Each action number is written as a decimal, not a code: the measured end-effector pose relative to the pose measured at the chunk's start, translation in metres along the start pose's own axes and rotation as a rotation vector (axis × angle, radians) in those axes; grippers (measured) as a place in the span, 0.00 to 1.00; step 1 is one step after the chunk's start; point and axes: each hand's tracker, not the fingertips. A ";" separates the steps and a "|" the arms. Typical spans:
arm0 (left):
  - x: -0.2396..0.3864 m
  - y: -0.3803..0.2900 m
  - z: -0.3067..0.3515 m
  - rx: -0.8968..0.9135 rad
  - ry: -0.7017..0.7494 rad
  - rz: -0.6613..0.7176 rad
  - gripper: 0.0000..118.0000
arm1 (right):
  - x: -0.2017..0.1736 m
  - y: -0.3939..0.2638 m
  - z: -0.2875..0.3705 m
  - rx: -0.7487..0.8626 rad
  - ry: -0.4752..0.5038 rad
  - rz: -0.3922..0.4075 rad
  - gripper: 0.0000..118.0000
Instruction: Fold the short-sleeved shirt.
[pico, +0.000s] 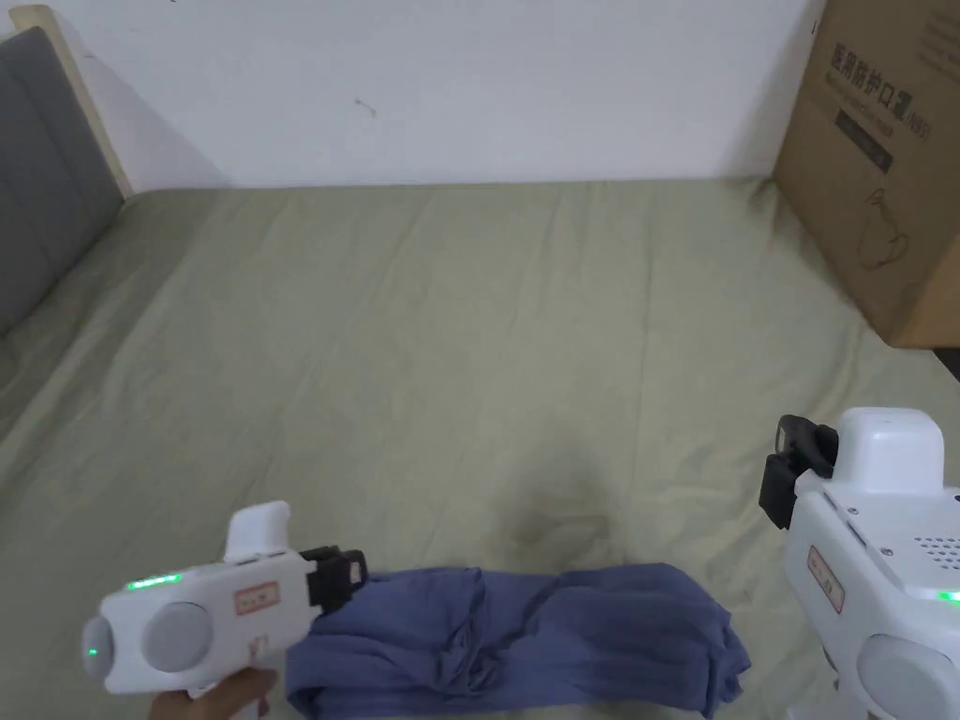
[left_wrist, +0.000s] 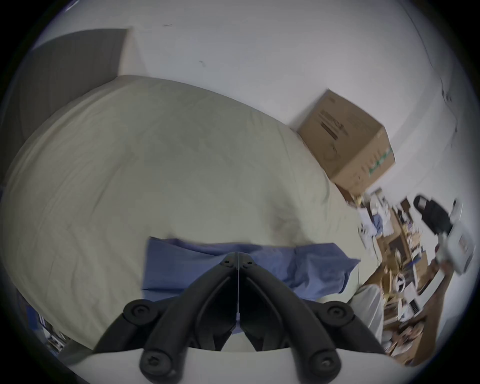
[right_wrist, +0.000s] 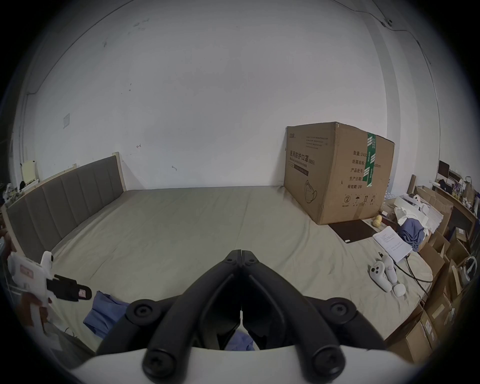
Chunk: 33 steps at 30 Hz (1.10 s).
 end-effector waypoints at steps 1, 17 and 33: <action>-0.014 0.003 0.003 -0.011 0.003 0.040 0.03 | -0.002 0.000 -0.001 -0.001 0.004 0.000 0.00; -0.095 -0.027 -0.048 -0.200 -0.008 0.241 0.53 | -0.019 -0.007 -0.008 -0.051 0.025 0.040 0.00; -0.066 0.005 0.014 -0.088 0.077 0.007 0.08 | -0.009 -0.002 -0.008 -0.034 0.018 0.025 0.00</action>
